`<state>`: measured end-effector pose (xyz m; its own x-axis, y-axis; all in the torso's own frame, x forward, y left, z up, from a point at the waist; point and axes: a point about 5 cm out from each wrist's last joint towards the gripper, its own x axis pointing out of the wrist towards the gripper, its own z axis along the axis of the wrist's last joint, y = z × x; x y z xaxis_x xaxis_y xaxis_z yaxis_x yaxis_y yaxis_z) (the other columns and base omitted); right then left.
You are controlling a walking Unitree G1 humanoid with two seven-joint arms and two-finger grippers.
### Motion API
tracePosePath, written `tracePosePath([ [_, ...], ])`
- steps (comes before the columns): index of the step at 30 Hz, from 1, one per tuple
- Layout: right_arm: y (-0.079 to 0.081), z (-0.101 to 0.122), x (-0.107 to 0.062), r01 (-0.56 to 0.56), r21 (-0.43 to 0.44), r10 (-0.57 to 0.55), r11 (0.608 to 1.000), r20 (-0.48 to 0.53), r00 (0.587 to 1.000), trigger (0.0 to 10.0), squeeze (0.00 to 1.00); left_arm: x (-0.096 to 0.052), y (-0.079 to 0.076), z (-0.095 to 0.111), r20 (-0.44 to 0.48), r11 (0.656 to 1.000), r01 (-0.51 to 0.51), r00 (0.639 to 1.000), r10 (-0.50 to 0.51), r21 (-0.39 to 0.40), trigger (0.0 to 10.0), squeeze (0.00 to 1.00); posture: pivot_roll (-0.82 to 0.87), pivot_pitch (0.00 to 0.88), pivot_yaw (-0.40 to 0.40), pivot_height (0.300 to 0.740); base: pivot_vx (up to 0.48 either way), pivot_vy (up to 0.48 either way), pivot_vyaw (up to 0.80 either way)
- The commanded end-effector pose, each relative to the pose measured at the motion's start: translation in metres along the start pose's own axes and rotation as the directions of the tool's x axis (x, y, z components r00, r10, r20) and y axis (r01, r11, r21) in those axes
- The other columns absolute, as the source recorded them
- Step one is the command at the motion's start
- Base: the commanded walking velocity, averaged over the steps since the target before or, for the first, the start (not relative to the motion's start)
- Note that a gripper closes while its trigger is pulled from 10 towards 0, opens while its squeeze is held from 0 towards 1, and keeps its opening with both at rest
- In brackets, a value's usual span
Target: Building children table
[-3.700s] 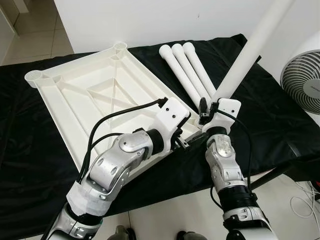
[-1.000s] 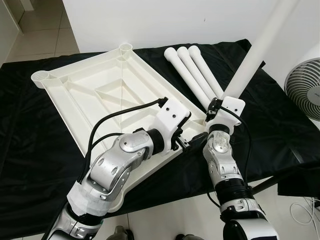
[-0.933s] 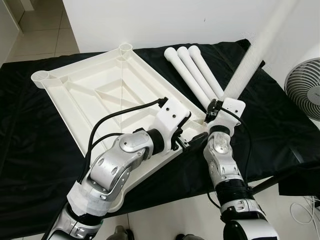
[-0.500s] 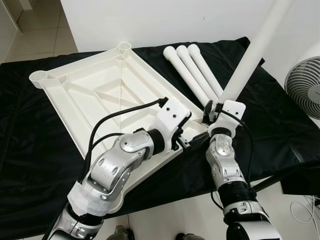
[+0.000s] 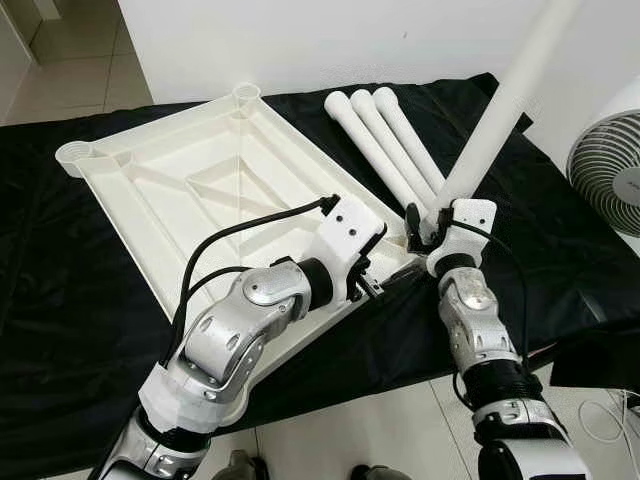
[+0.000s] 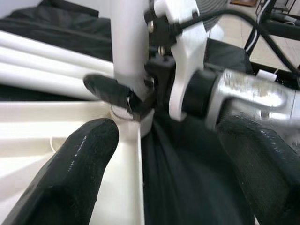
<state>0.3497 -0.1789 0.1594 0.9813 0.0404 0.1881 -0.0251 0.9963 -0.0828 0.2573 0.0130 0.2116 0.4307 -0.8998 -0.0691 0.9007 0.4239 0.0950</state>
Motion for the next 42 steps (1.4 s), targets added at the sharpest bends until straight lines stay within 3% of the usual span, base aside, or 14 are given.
tracePosePath([
  [1,-0.003,-0.008,-0.004,-0.019,0.002,0.020,1.000,-0.034,0.999,10.0,0.00,0.001,-0.006,-0.001,-0.008,1.000,0.023,1.000,-0.023,-0.004,10.0,0.00,-0.09,0.121,0.036,0.740,0.000,0.000,0.00],
  [3,-0.005,-0.006,-0.004,-0.049,-0.009,0.049,0.999,-0.029,0.998,10.0,0.00,0.002,-0.007,-0.001,-0.007,1.000,0.028,1.000,-0.028,-0.005,10.0,0.00,-0.10,0.127,0.037,0.740,0.000,0.000,0.00],
  [7,-0.010,0.001,-0.003,-0.208,-0.018,0.208,0.978,-0.015,0.978,10.0,0.00,0.003,-0.008,0.000,-0.004,0.999,0.036,0.999,-0.036,-0.006,10.0,0.00,-0.11,0.127,0.038,0.740,0.000,0.000,0.00],
  [9,-0.010,0.001,-0.003,-0.208,-0.018,0.208,0.978,-0.015,0.978,10.0,0.00,0.003,-0.008,0.000,-0.004,0.999,0.036,0.999,-0.036,-0.006,10.0,0.00,-0.11,0.127,0.038,0.740,0.000,0.000,0.00],
  [10,-0.010,-0.001,-0.003,-0.247,0.002,0.247,0.969,-0.026,0.969,0.0,0.00,0.003,-0.008,0.000,-0.003,0.999,0.036,0.999,-0.036,-0.006,10.0,0.00,-0.11,0.127,0.038,0.740,0.000,0.000,0.00],
  [21,-0.015,-0.002,0.001,-0.294,0.082,0.298,0.952,-0.038,0.954,0.0,0.00,0.004,-0.005,0.002,0.008,1.000,0.018,1.000,-0.018,-0.006,10.0,0.00,-0.11,0.122,0.032,0.740,0.000,0.000,0.00],
  [28,-0.013,-0.002,0.001,-0.313,0.088,0.317,0.946,-0.037,0.948,0.0,0.00,0.003,-0.003,0.003,0.013,1.000,0.008,1.000,-0.008,-0.005,10.0,0.00,-0.11,0.122,0.032,0.740,0.000,0.000,0.00],
  [29,-0.012,-0.001,0.000,-0.321,0.091,0.325,0.943,-0.032,0.945,8.5,0.00,0.002,0.002,0.004,0.017,1.000,-0.004,1.000,0.004,-0.003,10.0,0.00,-0.11,0.115,0.032,0.740,0.000,0.000,0.00],
  [31,-0.012,-0.001,0.000,-0.321,0.091,0.325,0.943,-0.032,0.945,8.5,0.00,0.002,0.002,0.004,0.017,1.000,-0.004,1.000,0.004,-0.003,10.0,0.00,-0.11,0.115,0.032,0.740,0.000,0.000,0.00],
  [32,-0.010,0.001,-0.001,-0.343,0.093,0.346,0.935,-0.018,0.938,10.0,0.00,0.001,0.009,0.009,0.038,1.000,-0.013,0.999,0.014,-0.019,10.0,0.00,-0.11,0.111,0.030,0.740,0.000,0.000,0.00],
  [34,-0.004,0.008,-0.003,-0.402,0.096,0.401,0.911,0.024,0.916,10.0,0.00,-0.001,0.016,0.018,0.086,0.998,0.025,0.996,-0.020,-0.056,10.0,1.00,-0.10,0.105,0.032,0.740,0.000,0.000,0.00],
  [39,-0.003,0.012,-0.003,-0.427,0.093,0.424,0.899,0.046,0.904,10.0,0.00,-0.001,0.017,0.021,0.102,0.996,0.052,0.994,-0.044,-0.071,10.0,1.00,-0.10,0.105,0.032,0.740,0.000,0.000,0.00],
  [42,0.001,0.030,-0.002,-0.501,0.044,0.494,0.864,0.117,0.862,10.0,0.00,0.002,0.021,0.036,0.151,0.978,0.164,0.978,-0.144,-0.132,10.0,1.00,-0.10,0.097,0.043,0.740,0.000,0.000,0.00],
])
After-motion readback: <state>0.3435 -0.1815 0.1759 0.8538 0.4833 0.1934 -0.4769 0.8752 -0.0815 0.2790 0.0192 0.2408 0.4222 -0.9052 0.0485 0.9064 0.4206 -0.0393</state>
